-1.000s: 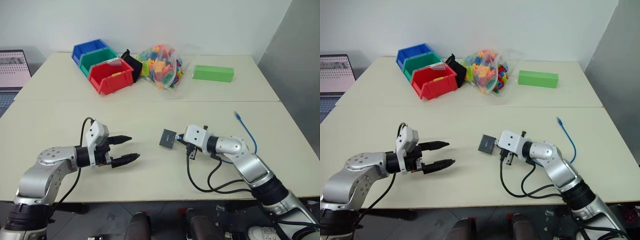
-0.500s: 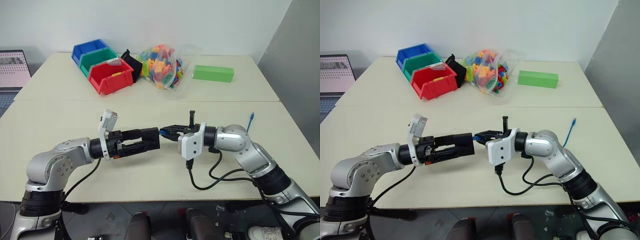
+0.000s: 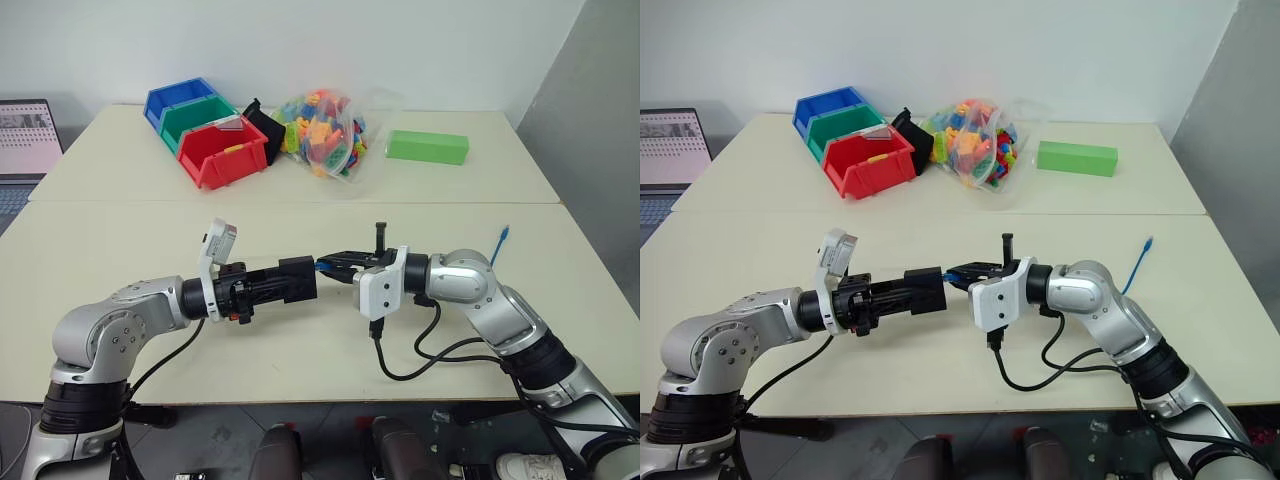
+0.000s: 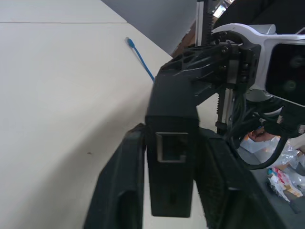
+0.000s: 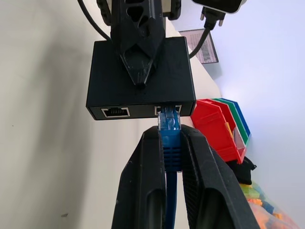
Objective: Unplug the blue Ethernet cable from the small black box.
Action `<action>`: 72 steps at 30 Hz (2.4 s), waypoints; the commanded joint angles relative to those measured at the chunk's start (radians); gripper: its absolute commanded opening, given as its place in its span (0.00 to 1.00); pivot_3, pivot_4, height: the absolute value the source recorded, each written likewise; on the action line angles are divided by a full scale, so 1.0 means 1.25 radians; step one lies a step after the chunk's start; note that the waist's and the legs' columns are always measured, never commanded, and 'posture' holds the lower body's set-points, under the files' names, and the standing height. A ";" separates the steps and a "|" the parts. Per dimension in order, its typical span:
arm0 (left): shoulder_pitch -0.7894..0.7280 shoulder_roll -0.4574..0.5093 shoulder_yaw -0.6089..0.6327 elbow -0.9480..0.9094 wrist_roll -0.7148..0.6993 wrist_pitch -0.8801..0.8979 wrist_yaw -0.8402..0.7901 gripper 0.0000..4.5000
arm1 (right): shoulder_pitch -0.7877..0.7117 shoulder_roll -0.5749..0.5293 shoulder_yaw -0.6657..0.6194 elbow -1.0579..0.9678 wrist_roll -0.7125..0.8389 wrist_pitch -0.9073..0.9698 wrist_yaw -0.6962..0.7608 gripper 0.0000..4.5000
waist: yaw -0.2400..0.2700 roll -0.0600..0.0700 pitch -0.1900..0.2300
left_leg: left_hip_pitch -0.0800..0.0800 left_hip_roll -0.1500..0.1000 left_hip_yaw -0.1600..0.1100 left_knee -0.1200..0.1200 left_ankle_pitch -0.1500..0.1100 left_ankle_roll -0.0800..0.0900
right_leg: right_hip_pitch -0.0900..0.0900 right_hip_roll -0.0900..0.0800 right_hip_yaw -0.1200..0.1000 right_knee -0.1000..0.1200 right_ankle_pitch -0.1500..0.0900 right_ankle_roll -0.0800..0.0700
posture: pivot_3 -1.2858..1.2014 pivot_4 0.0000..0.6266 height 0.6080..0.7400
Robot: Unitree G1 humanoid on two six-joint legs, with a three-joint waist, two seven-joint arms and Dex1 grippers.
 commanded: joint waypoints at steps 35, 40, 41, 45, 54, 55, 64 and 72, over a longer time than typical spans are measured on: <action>-0.026 0.063 -0.086 0.016 0.133 -0.192 -0.252 0.18 | 0.030 0.023 -0.210 -0.199 0.732 0.892 0.106 0.48 | 0.001 0.000 0.000 | 0.000 0.000 0.000 0.000 0.000 0.000 | 0.000 0.000 0.000 -0.001 -0.002 0.003 | 0.52 0.24 1.00; -0.022 0.066 -0.084 0.005 0.137 -0.192 -0.252 0.18 | 0.020 0.041 -0.206 -0.167 0.729 0.895 0.106 0.48 | -0.001 0.000 0.000 | 0.000 0.000 0.000 0.000 0.000 0.000 | 0.000 0.000 0.000 -0.001 -0.002 0.003 | 0.52 0.24 1.00; -0.020 0.068 -0.082 0.002 0.137 -0.191 -0.252 0.18 | 0.017 0.043 -0.200 -0.158 0.725 0.892 0.110 0.48 | -0.001 0.000 0.000 | 0.000 0.000 0.000 0.000 0.000 0.000 | 0.000 0.000 0.000 -0.001 -0.002 0.003 | 0.52 0.24 1.00; -0.017 0.070 -0.078 -0.002 0.137 -0.190 -0.252 0.18 | 0.011 0.054 -0.193 -0.135 0.720 0.890 0.112 0.48 | -0.001 0.000 0.000 | 0.000 0.000 0.000 0.000 0.000 0.000 | 0.000 0.000 0.000 -0.001 -0.002 0.003 | 0.52 0.24 1.00; -0.018 0.069 -0.077 -0.001 0.139 -0.191 -0.249 0.18 | 0.007 0.062 -0.189 -0.122 0.725 0.897 0.119 0.48 | -0.003 0.000 0.000 | 0.000 0.000 0.000 0.000 0.000 0.000 | 0.000 0.000 0.000 -0.001 -0.002 0.003 | 0.52 0.24 1.00; -0.019 0.069 -0.077 0.000 0.139 -0.191 -0.248 0.18 | 0.007 0.062 -0.189 -0.121 0.726 0.897 0.119 0.48 | -0.003 0.000 0.000 | 0.000 0.000 0.000 0.000 0.000 0.000 | 0.000 0.000 0.000 -0.001 -0.002 0.003 | 0.52 0.24 1.00; -0.022 0.063 -0.078 -0.003 0.136 -0.190 -0.239 0.18 | 0.009 0.058 -0.179 -0.127 0.715 0.893 0.126 0.05 | -0.003 0.000 0.000 | 0.000 0.000 0.000 0.000 0.000 0.000 | 0.000 0.000 0.000 -0.001 -0.002 0.003 | 0.52 0.24 1.00; -0.015 0.063 -0.077 -0.015 0.128 -0.187 -0.241 0.18 | 0.001 0.052 -0.177 -0.122 0.715 0.901 0.136 0.01 | -0.003 0.000 0.000 | 0.000 0.000 0.000 0.000 0.000 0.000 | 0.000 0.000 0.000 -0.001 -0.002 0.003 | 0.52 0.24 1.00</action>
